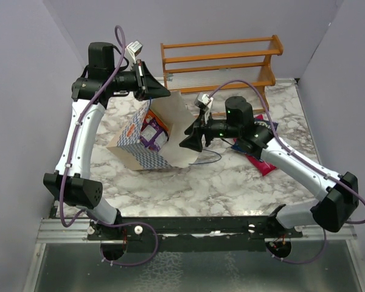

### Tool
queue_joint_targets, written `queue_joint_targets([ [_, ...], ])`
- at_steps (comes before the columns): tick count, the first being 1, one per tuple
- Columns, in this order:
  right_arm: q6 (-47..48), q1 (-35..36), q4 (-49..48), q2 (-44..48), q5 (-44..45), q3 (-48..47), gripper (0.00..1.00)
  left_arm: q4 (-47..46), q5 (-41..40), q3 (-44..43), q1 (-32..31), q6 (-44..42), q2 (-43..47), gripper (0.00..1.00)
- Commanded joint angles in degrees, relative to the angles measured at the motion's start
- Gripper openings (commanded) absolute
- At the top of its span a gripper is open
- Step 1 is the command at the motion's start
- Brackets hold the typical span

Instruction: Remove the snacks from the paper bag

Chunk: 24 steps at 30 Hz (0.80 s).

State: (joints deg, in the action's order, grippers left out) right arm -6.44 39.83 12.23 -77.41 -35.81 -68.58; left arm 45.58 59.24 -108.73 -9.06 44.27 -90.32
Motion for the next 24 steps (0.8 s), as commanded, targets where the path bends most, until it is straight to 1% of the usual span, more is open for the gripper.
queue_joint_targets([
  [1,3.57,0.97,-8.51,-3.98,0.73,1.49,0.58,-2.27,2.13,-1.42,-0.08,1.88,1.48,0.00],
  [4,4.07,1.11,-7.96,-8.72,3.83,-1.39,0.49,-4.08,1.67,-0.52,-0.08,3.02,1.94,0.00],
  [6,6.34,1.47,-10.11,-11.05,4.14,-1.86,0.43,-4.64,1.41,-0.19,-0.08,3.40,1.86,0.00],
  [10,11.55,3.04,-14.74,-14.54,8.70,-2.14,0.39,-4.72,1.46,-0.59,-0.09,3.60,1.62,0.00],
  [14,14.68,5.30,-14.64,-18.96,17.46,-5.28,0.31,-4.78,1.61,-0.46,-0.08,3.82,1.73,0.00],
  [17,17.27,7.09,-16.70,-21.98,21.46,-6.12,0.29,-4.76,1.82,-0.30,-0.08,3.91,1.73,0.00],
  [21,18.14,8.98,-20.96,-25.96,28.29,-6.76,0.30,-4.73,2.71,-0.09,-0.08,3.59,1.64,0.00],
  [24,19.35,9.38,-23.38,-28.32,30.60,-7.26,0.30,-4.04,3.82,0.05,-0.16,3.42,1.26,0.00],
])
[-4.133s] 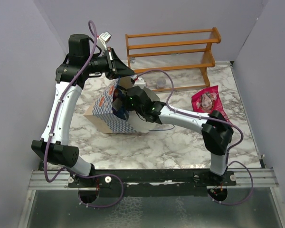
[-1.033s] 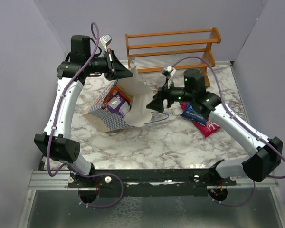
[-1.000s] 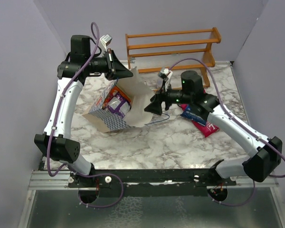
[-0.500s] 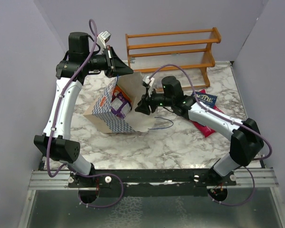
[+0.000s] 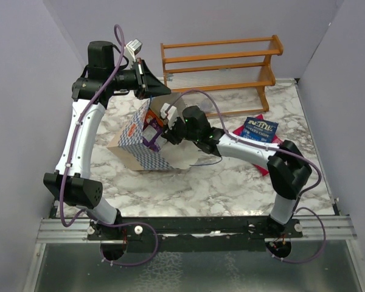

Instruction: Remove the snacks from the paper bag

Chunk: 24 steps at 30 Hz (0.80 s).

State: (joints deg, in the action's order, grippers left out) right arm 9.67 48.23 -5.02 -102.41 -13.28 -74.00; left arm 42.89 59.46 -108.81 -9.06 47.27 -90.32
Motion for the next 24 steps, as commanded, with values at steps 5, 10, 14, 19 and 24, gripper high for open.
queue_joint_targets([
  [5,4.69,1.04,-9.85,-7.35,11.04,-1.59,0.30,3.29,4.63,-4.55,-0.08,-2.64,-1.06,0.00],
  [10,7.94,1.00,-7.54,-10.89,14.38,-5.12,0.18,3.18,5.12,-4.78,-0.10,-2.56,-1.13,0.00],
  [14,11.81,0.99,-8.52,-11.67,13.83,-5.16,0.19,3.04,4.88,-4.04,-0.08,-2.37,-0.68,0.00],
  [19,11.61,0.99,-9.69,-12.68,5.04,-6.07,0.27,2.11,4.89,-3.42,-0.08,-1.72,-0.14,0.00],
  [24,9.09,0.99,-9.37,-14.94,-0.84,-8.46,0.45,2.57,4.96,-3.23,-0.17,-1.85,0.27,0.00],
])
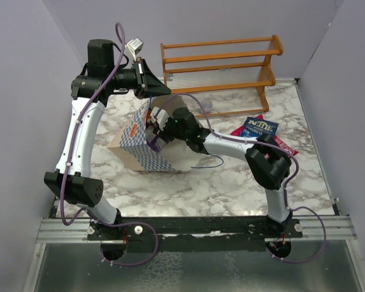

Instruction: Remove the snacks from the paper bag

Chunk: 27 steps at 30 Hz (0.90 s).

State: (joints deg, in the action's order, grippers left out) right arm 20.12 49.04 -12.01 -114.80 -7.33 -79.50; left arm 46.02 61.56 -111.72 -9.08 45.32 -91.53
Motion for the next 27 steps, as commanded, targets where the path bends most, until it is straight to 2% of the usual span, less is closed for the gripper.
queue_joint_targets([
  [1,-1.58,0.18,-2.07,-2.98,-7.14,-3.39,0.48,-0.50,2.86,-0.34,-0.15,0.05,1.52,0.00],
  [8,-2.75,0.18,-4.22,-3.73,-4.99,-2.51,0.82,-0.40,2.95,-1.08,-0.15,-0.14,1.34,0.00],
  [12,-2.10,0.11,-4.24,-4.83,-4.99,-2.67,0.89,0.61,2.91,-0.86,-0.23,-0.68,1.52,0.00],
  [15,-1.76,-0.06,-3.74,-5.73,-9.31,-2.90,0.91,1.93,2.61,-1.72,-0.23,-1.29,1.23,0.00],
  [16,-2.07,-0.08,-3.77,-6.02,-10.44,-2.85,0.98,2.16,2.56,-2.13,-0.22,-1.36,1.04,0.00],
  [17,-2.48,-0.15,-3.80,-6.23,-11.35,-2.92,1.00,2.43,2.54,-2.55,-0.22,-1.52,0.82,0.00],
  [22,-4.39,-0.89,-2.52,-8.95,-14.37,-5.55,0.99,2.83,2.51,-2.83,-0.20,-1.65,0.65,0.00],
  [27,-5.52,-1.55,-0.75,-9.60,-21.35,-7.69,0.78,4.14,2.36,-3.98,-0.18,-2.44,0.20,0.00],
])
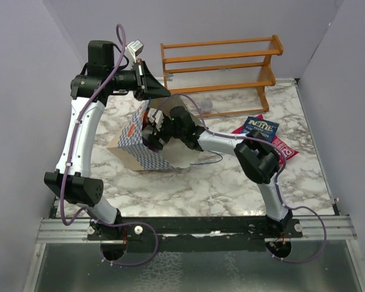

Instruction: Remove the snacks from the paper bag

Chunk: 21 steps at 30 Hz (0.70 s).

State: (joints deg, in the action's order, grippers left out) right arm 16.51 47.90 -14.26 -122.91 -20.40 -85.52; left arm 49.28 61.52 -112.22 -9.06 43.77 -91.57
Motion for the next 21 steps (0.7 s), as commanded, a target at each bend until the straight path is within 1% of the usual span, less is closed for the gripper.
queue_joint_targets([
  [1,-2.01,-0.40,1.57,-1.38,-9.41,-1.61,0.70,1.00,2.31,-3.52,-0.21,-0.95,0.18,0.00],
  [3,-2.62,-0.35,1.52,-1.13,-9.98,-1.44,0.53,0.95,2.00,-3.40,-0.23,-0.81,0.25,0.00],
  [4,-2.81,-0.35,1.63,-0.92,-9.88,-1.44,0.47,0.78,1.90,-3.25,-0.20,-0.75,0.23,0.00],
  [5,-3.00,-0.35,1.73,-0.57,-9.44,-1.33,0.45,0.74,1.79,-3.15,-0.25,-0.71,0.33,0.00],
  [7,-3.54,-0.43,1.95,0.64,-9.21,-0.91,0.35,0.82,1.53,-2.97,-0.18,-0.68,0.56,0.00],
  [9,-3.51,-0.40,2.02,2.33,-9.28,0.01,0.20,0.82,1.19,-2.55,-0.18,-0.70,1.00,0.00],
  [11,-3.59,-0.36,2.29,3.76,-8.88,0.74,0.14,0.64,0.93,-2.22,-0.24,-0.60,1.36,0.00],
  [14,-3.46,-0.35,3.04,5.99,-8.33,1.25,0.02,0.02,0.73,-1.77,-0.26,-0.22,1.70,0.00],
  [21,-2.62,-0.36,4.88,11.21,-6.44,2.34,0.01,-1.39,-1.07,-0.41,-0.16,-0.19,2.55,0.00],
])
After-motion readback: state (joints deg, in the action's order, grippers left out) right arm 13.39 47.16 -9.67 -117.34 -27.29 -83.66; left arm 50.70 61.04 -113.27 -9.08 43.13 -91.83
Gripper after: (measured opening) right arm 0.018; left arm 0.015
